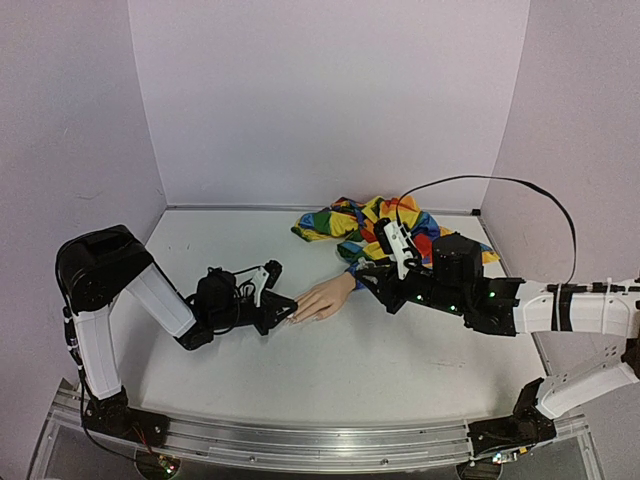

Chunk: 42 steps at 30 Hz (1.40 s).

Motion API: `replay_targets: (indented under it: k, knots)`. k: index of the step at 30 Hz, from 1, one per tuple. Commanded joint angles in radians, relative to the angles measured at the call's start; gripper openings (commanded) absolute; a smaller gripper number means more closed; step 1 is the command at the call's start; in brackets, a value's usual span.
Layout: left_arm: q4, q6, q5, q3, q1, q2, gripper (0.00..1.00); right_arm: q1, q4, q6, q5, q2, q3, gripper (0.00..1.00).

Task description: Paint the nails

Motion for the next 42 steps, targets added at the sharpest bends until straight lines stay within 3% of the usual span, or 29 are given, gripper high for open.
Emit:
replay_targets:
  k: [1, 29, 42]
  knots:
    - [0.026, -0.005, 0.005, -0.011, 0.004, 0.010, 0.00, -0.005, 0.067, 0.012, -0.006, -0.015, 0.008, 0.00]
    - [0.027, 0.003, -0.010, -0.044, 0.004, -0.020, 0.00, -0.005, 0.067, 0.012, -0.039, -0.012, 0.025, 0.00]
    - [-0.012, 0.021, -0.023, -0.062, 0.004, -0.173, 0.00, -0.005, 0.066, 0.014, -0.037, -0.017, 0.017, 0.00]
